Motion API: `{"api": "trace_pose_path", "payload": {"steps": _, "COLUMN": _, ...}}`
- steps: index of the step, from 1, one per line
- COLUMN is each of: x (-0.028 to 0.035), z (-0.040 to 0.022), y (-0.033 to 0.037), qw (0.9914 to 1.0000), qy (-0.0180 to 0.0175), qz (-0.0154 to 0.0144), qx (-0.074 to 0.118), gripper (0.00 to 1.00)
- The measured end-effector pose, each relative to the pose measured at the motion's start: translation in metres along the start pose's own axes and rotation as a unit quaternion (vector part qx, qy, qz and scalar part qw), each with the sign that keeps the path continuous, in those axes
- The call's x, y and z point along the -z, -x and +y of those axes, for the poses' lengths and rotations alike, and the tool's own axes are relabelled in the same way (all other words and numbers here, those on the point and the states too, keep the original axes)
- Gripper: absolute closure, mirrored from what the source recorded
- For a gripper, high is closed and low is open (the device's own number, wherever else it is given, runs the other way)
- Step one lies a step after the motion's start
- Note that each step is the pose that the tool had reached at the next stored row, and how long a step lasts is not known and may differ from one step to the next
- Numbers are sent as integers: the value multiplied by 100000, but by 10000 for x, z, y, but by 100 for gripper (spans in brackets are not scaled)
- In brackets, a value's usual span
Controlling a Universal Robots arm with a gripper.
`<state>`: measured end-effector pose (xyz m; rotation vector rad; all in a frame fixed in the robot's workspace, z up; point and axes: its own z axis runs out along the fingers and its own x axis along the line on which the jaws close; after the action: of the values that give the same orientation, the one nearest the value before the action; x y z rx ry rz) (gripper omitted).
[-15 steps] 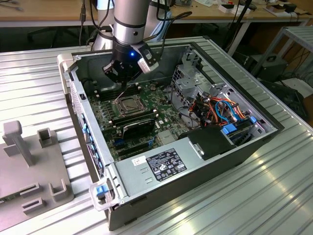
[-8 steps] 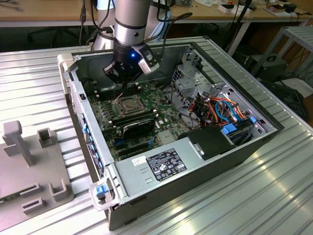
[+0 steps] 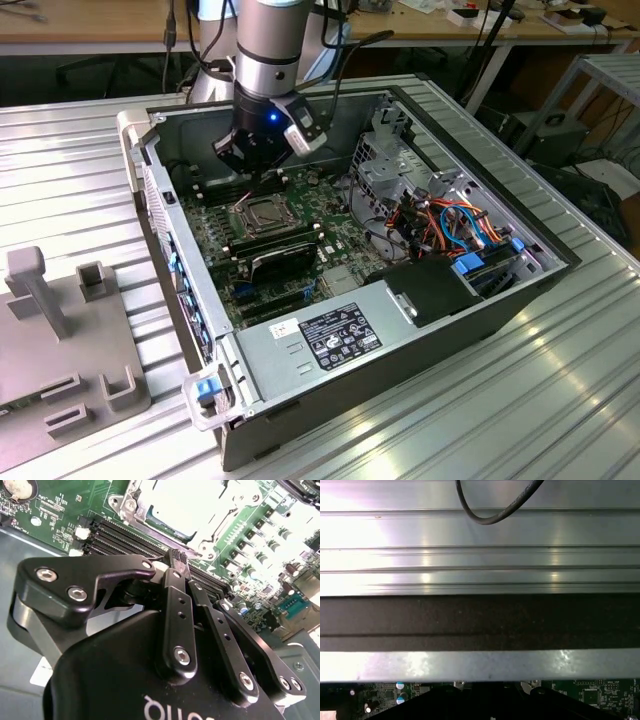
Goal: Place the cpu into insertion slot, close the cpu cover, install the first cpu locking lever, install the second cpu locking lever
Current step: 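Install the first cpu locking lever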
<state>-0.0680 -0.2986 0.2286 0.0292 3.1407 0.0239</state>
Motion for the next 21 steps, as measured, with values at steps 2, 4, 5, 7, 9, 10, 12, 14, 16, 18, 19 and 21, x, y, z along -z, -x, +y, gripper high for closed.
{"api": "trace_pose_path", "payload": {"steps": 2, "x": -20, "z": 0, "y": 24, "qw": 100000, "qy": -7, "qz": 6, "qx": -5, "gripper": 89}}
{"api": "trace_pose_path", "payload": {"steps": 4, "x": -29, "z": 1, "y": 39, "qw": 100000, "qy": -15, "qz": 8, "qx": -4, "gripper": 89}}
{"api": "trace_pose_path", "payload": {"steps": 5, "x": -33, "z": 2, "y": 46, "qw": 100000, "qy": -13, "qz": 10, "qx": -4, "gripper": 89}}
{"api": "trace_pose_path", "payload": {"steps": 7, "x": -42, "z": 4, "y": 57, "qw": 100000, "qy": -10, "qz": 4, "qx": -3, "gripper": 89}}
{"api": "trace_pose_path", "payload": {"steps": 9, "x": -49, "z": 4, "y": 69, "qw": 100000, "qy": -8, "qz": 4, "qx": -3, "gripper": 89}}
{"api": "trace_pose_path", "payload": {"steps": 10, "x": -52, "z": 4, "y": 74, "qw": 100000, "qy": -8, "qz": 4, "qx": -2, "gripper": 89}}
{"api": "trace_pose_path", "payload": {"steps": 12, "x": -55, "z": 4, "y": 83, "qw": 100000, "qy": -12, "qz": 8, "qx": -5, "gripper": 89}}
{"api": "trace_pose_path", "payload": {"steps": 14, "x": -57, "z": 5, "y": 92, "qw": 100000, "qy": -4, "qz": 0, "qx": -2, "gripper": 89}}
{"api": "trace_pose_path", "payload": {"steps": 16, "x": -58, "z": 4, "y": 98, "qw": 100000, "qy": -4, "qz": 0, "qx": -3, "gripper": 89}}
{"api": "trace_pose_path", "payload": {"steps": 18, "x": -59, "z": 5, "y": 110, "qw": 100000, "qy": -7, "qz": 3, "qx": -3, "gripper": 89}}
{"api": "trace_pose_path", "payload": {"steps": 19, "x": -59, "z": 5, "y": 119, "qw": 100000, "qy": -6, "qz": 1, "qx": -4, "gripper": 89}}
{"api": "trace_pose_path", "payload": {"steps": 21, "x": -60, "z": 5, "y": 134, "qw": 100000, "qy": -3, "qz": 1, "qx": -5, "gripper": 89}}
